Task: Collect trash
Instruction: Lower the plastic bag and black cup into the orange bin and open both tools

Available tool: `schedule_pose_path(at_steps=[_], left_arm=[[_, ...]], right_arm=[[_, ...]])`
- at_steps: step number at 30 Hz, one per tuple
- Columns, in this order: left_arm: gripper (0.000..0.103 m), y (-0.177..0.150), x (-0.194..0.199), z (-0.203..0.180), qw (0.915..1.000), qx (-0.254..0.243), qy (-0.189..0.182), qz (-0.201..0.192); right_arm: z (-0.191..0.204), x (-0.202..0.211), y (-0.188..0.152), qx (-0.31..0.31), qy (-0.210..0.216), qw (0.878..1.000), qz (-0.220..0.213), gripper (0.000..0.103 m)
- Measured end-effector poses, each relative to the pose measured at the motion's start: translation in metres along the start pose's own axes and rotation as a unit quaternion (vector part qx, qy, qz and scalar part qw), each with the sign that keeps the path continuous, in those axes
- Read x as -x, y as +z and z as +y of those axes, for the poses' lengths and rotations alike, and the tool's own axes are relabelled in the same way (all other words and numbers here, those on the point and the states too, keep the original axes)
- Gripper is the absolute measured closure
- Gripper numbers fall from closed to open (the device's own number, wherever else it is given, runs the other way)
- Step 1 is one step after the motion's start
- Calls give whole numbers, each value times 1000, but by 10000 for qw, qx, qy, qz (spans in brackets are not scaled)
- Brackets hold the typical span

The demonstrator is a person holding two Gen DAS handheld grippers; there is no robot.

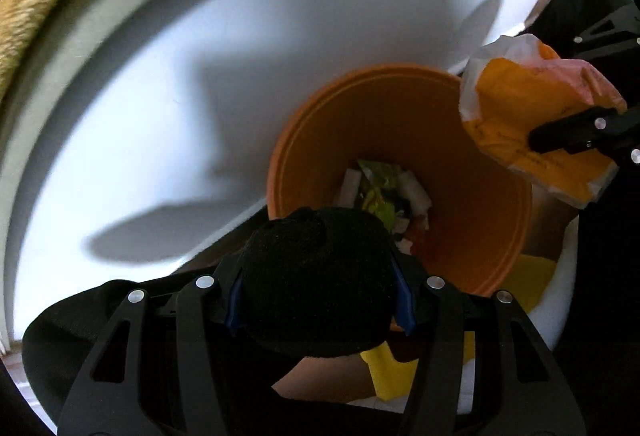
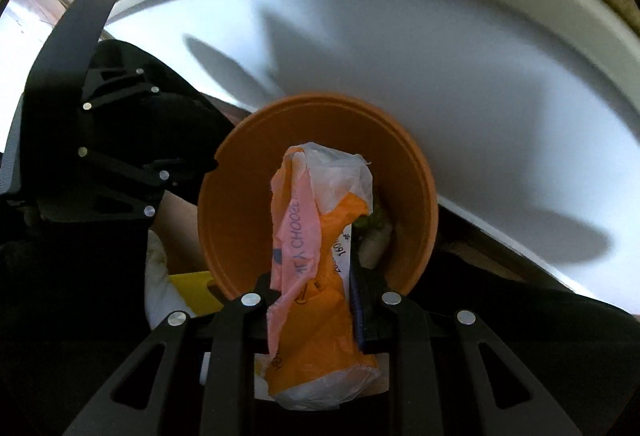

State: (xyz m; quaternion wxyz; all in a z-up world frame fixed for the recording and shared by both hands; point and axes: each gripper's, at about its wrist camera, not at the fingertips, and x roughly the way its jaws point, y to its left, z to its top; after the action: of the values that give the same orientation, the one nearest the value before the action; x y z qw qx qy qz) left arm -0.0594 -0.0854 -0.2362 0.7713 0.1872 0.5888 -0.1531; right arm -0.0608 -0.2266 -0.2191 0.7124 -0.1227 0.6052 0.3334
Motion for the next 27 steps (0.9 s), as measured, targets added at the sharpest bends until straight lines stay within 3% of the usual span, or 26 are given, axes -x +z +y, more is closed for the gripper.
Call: schedule_pose_path(at_steps=[3, 6, 7, 8, 9, 27], left_arm=[[48, 2, -6, -3, 9999, -46, 48, 119], [44, 1, -10, -3, 9997, -42, 112, 199], [42, 1, -10, -3, 9996, -50, 170, 204], [30, 2, -11, -2, 9995, -59, 243, 204], [23, 4, -11, 0, 9993, -71, 326, 193], [22, -1, 14, 3, 9992, 56, 337, -225]], right_arm=[[1, -1, 1, -25, 56, 10000, 5, 77], [-4, -1, 2, -53, 38, 10000, -5, 67], [-4, 0, 2, -54, 43, 10000, -14, 57], [-3, 1, 3, -59, 23, 10000, -37, 47], [-2, 3, 3, -59, -15, 9999, -85, 45], [-11, 34, -9, -238, -84, 9988, -429, 39]])
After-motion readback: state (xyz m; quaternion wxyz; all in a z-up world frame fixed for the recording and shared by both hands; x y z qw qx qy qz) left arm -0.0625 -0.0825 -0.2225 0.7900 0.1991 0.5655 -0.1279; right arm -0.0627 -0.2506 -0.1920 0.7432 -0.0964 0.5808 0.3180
